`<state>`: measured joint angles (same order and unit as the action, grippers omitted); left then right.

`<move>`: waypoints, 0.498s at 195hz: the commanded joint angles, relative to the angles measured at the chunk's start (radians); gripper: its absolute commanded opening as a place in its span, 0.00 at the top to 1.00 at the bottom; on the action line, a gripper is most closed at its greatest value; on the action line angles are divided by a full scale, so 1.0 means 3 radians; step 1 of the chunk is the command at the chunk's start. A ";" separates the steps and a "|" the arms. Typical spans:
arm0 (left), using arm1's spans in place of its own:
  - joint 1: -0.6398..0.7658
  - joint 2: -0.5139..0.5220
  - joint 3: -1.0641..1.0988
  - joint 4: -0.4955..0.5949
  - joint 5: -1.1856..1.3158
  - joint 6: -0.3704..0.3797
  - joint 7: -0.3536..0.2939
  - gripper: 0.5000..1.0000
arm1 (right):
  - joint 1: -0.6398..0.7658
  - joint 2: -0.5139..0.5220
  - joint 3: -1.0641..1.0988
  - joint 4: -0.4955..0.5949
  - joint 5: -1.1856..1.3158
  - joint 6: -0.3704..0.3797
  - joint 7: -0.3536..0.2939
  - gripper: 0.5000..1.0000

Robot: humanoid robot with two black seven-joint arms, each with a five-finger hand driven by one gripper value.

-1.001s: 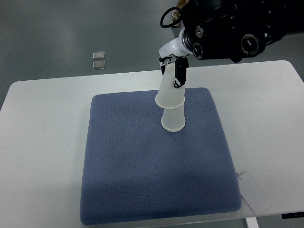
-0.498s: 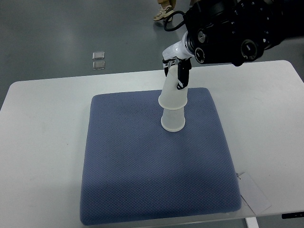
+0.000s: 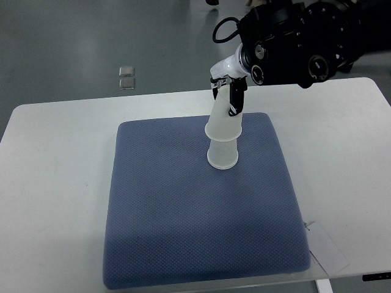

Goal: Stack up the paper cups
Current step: 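Press the held cup down onto the cup on the pad, then open the right hand and lift it off the stacked cups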

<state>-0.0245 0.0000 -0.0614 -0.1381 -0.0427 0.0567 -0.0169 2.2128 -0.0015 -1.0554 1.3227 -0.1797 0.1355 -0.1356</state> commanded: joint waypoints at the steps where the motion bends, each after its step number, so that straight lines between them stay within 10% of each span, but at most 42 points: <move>1: 0.0000 0.0000 0.0000 0.0000 -0.0001 0.0000 0.0000 0.00 | -0.0008 0.0000 0.0000 -0.0002 0.0001 -0.0002 -0.0003 0.65; 97: 0.0000 0.0000 0.0000 0.0000 -0.0001 0.0000 0.0000 0.00 | -0.0018 0.0000 0.0000 -0.0002 0.0006 -0.0002 0.0002 0.44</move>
<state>-0.0245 0.0000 -0.0614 -0.1381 -0.0428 0.0568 -0.0169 2.2059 -0.0015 -1.0554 1.3222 -0.1795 0.1350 -0.1356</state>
